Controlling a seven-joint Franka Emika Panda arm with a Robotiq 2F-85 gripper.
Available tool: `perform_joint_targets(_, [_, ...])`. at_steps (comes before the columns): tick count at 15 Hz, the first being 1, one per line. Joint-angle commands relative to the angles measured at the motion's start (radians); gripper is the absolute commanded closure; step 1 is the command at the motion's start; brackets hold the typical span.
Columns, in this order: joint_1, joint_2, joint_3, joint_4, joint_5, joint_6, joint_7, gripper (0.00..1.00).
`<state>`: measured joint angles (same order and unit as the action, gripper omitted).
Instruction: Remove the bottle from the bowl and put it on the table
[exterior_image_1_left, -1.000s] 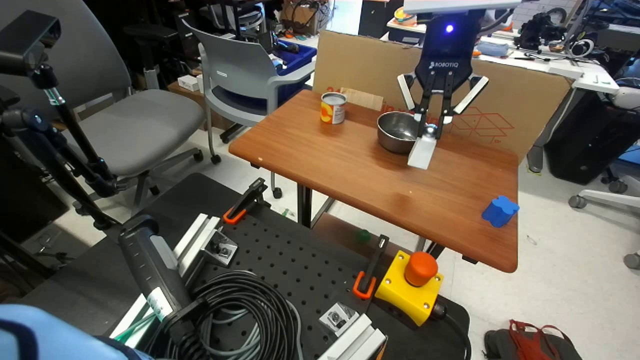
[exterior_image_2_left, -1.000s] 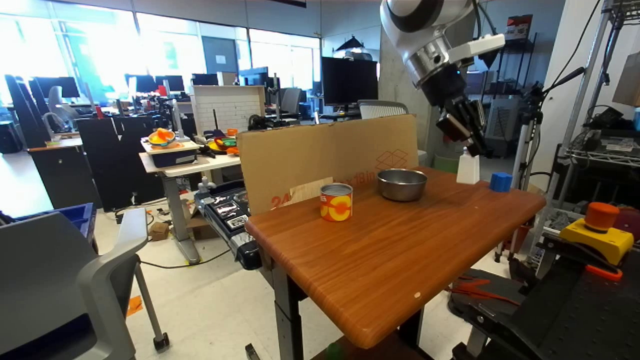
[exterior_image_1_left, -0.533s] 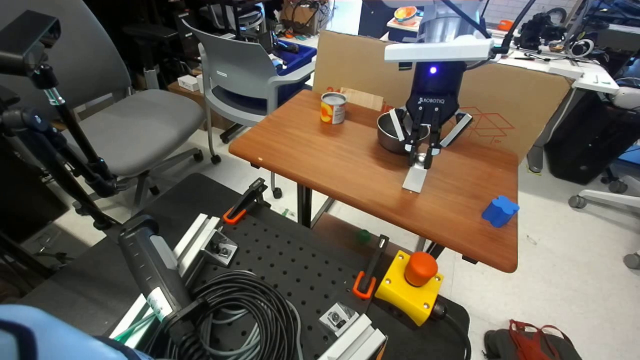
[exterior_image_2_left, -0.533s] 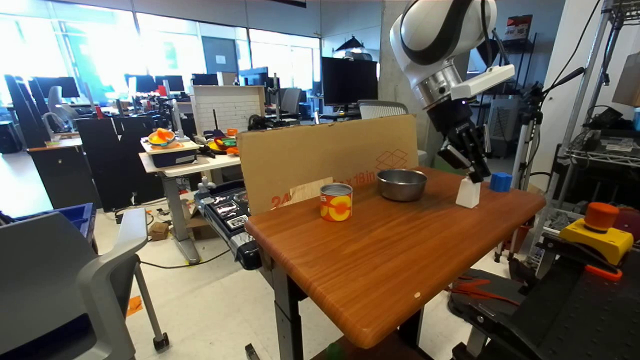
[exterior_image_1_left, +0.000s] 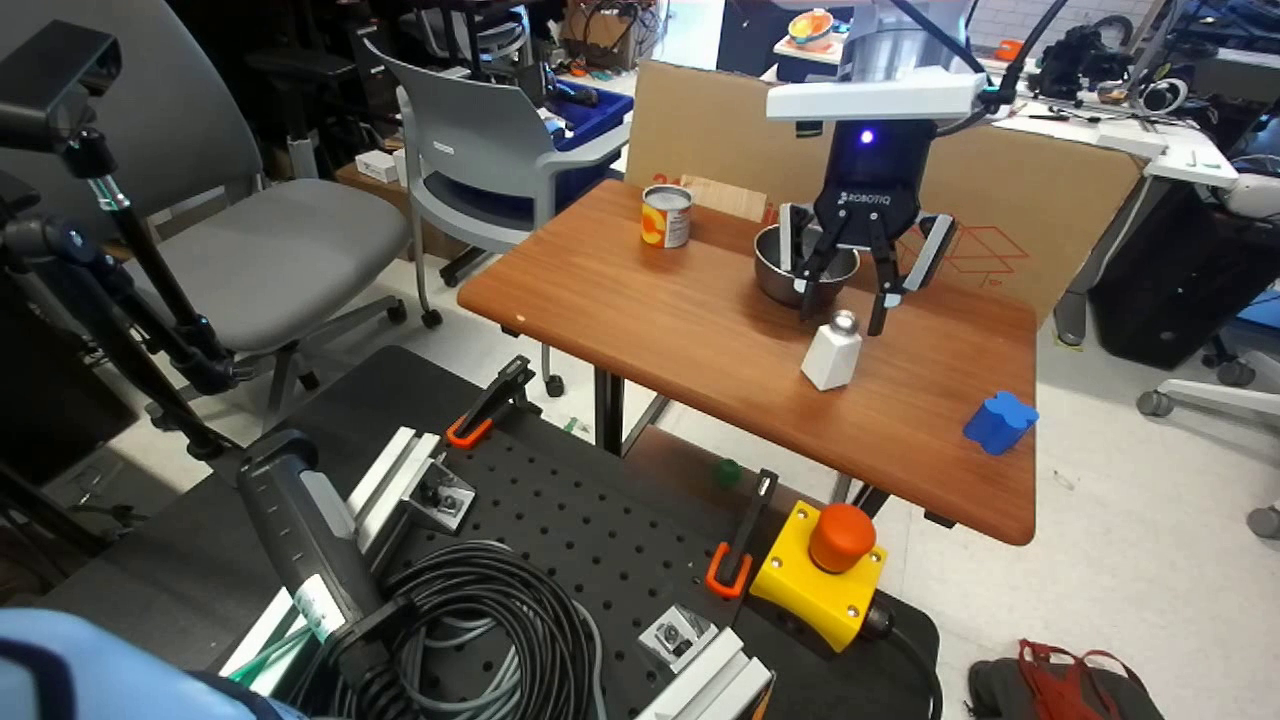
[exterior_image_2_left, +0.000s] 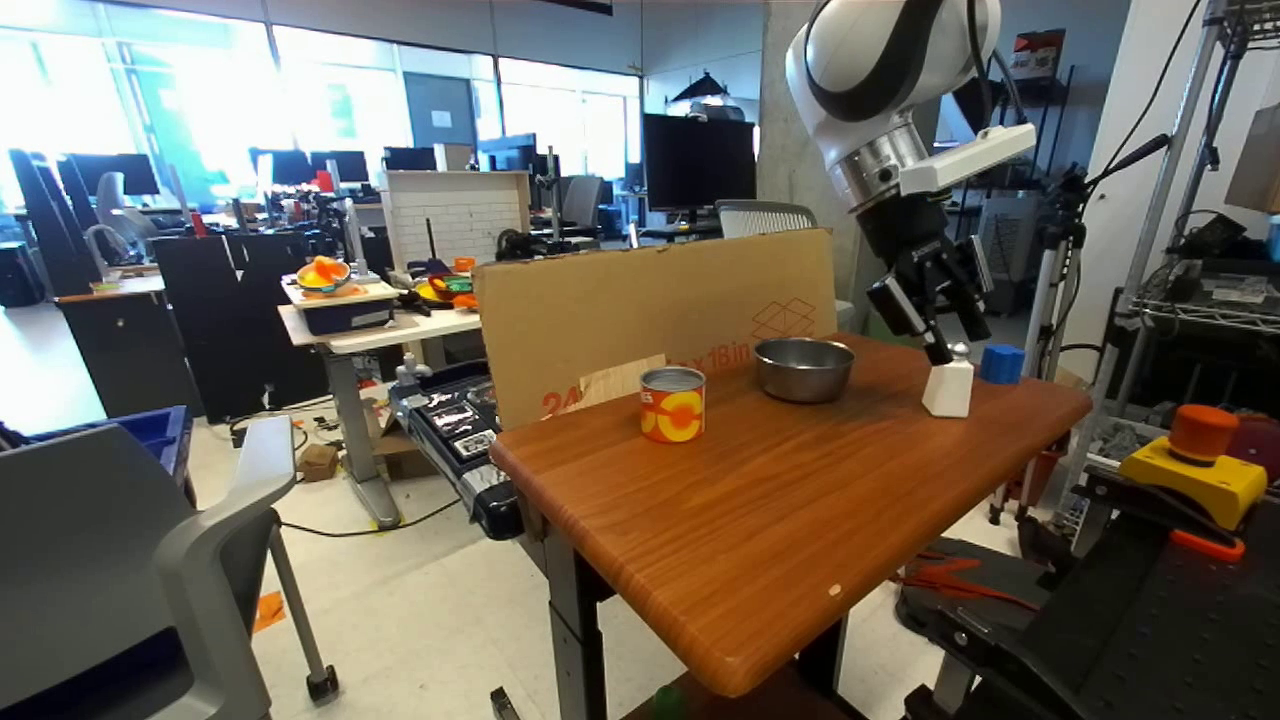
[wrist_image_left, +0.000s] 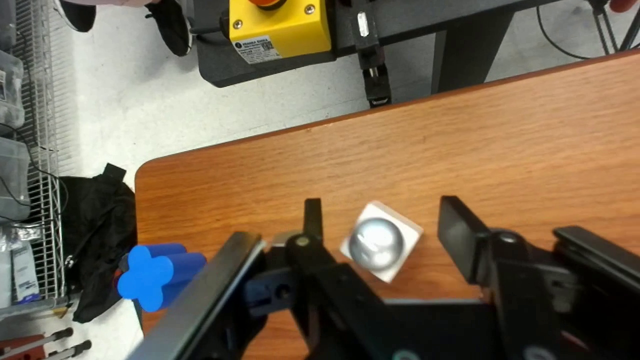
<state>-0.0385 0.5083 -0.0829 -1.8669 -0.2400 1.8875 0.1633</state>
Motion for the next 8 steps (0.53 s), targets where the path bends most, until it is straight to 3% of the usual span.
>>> perform_joint_targets(1, [-0.019,-0.11,0.008,-0.043,0.063,0.017,-0.047,0.06])
perform_joint_targets(3, [-0.024,-0.166,0.009,-0.046,0.099,0.026,-0.062,0.0])
perform_joint_targets(7, [-0.043,-0.251,0.008,-0.018,0.248,0.052,-0.042,0.0])
perform_joint_targets(8, [-0.022,-0.204,0.0,0.002,0.184,0.024,-0.042,0.0])
